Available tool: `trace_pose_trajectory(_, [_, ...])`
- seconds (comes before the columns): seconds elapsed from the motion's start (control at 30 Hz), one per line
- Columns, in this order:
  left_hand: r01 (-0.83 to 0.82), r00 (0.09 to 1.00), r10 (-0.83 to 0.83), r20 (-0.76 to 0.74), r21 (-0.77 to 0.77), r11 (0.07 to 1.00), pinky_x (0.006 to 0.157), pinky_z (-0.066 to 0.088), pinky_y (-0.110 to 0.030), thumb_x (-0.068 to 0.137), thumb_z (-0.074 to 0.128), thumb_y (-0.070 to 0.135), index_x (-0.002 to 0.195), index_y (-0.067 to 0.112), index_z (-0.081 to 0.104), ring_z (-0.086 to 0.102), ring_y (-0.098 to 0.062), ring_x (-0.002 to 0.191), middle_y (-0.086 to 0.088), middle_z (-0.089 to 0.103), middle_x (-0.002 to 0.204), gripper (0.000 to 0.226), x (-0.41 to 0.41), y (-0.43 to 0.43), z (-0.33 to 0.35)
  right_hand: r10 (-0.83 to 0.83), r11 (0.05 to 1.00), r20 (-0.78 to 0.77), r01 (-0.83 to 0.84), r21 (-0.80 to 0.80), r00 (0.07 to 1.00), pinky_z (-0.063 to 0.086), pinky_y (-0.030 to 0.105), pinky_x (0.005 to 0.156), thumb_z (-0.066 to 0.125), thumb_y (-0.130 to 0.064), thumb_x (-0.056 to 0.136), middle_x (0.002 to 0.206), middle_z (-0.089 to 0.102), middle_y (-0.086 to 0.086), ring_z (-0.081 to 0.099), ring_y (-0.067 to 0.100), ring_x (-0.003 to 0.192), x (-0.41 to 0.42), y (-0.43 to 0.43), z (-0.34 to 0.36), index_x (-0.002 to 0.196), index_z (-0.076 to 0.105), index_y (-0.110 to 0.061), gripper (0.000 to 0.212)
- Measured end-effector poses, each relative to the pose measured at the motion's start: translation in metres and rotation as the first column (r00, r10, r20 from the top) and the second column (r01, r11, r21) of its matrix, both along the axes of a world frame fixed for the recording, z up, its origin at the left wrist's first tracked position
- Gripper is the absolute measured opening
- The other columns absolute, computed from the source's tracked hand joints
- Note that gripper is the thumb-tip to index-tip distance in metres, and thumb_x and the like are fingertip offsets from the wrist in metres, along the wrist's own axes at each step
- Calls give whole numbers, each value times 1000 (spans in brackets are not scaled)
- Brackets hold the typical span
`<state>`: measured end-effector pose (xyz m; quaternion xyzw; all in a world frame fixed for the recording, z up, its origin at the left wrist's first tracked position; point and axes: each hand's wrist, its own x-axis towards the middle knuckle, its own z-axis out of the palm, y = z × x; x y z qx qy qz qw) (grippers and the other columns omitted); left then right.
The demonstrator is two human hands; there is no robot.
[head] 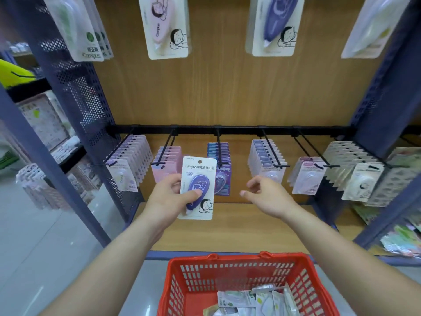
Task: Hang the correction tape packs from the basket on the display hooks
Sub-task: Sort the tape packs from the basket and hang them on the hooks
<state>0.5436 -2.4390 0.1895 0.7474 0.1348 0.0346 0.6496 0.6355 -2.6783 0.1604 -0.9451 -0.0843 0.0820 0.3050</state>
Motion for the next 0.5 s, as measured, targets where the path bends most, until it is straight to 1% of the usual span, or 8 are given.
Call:
trace_pose_trajectory(0.07, [21,1000,-21,6,8,1000,86,61,-42,87,78,10,117,13,67,77,-20,91,1,80,99,31,-4,-14,6,26,1000,45,-27,15,999,54,39,92,68,-50,91,107,65,-11,64,14,100,-10,-19,20,114,61,-27,33])
trace_pose_trajectory(0.13, [34,999,-35,21,27,999,84,60,-39,89,78,13,114,16,67,77,-20,92,2,80,98,28,-9,-28,13,5,998,97,-11,59,995,55,37,88,69,-47,90,102,66,-13,64,13,97,-19,-33,39,105,62,-30,24])
trace_pose_trajectory(0.23, [13,997,-18,73,62,998,70,59,-24,91,76,13,114,15,64,77,-16,88,3,80,96,26,-21,-47,25,-28,995,177,10,100,984,56,36,82,66,-41,92,99,66,-13,65,12,91,-28,-46,68,104,63,-29,17])
trace_pose_trajectory(0.3, [-12,994,3,112,75,997,64,57,-18,91,75,13,116,15,61,77,-14,86,3,80,96,29,-30,-60,35,-26,995,245,2,99,969,55,34,81,65,-39,93,99,66,-14,65,11,90,-34,-53,87,105,63,-28,16])
trace_pose_trajectory(0.37, [-52,988,37,150,93,994,62,58,-20,91,76,15,115,18,61,78,-14,85,6,80,94,29,-34,-69,49,-10,996,303,-17,86,953,52,32,76,65,-40,94,99,66,-14,63,11,92,-39,-63,103,103,62,-29,14])
trace_pose_trajectory(0.43, [-88,979,67,195,99,991,67,62,-29,90,77,14,113,18,63,78,-16,86,6,80,94,27,-29,-74,68,0,998,330,-23,64,944,51,31,72,65,-42,93,98,65,-16,62,8,90,-43,-77,119,102,62,-31,14])
trace_pose_trajectory(0.47, [-101,972,74,224,111,989,72,63,-34,89,78,13,112,17,64,77,-16,88,5,80,96,27,-23,-76,80,1,999,345,-19,49,939,53,33,75,64,-44,93,98,65,-17,62,8,91,-45,-84,126,103,62,-32,15])
trace_pose_trajectory(0.5, [-113,962,74,262,137,984,75,62,-34,87,79,13,111,17,66,77,-13,90,5,80,97,27,-15,-78,95,-1,999,360,-13,36,933,55,35,79,63,-45,93,99,64,-18,62,8,93,-45,-92,133,104,62,-34,16])
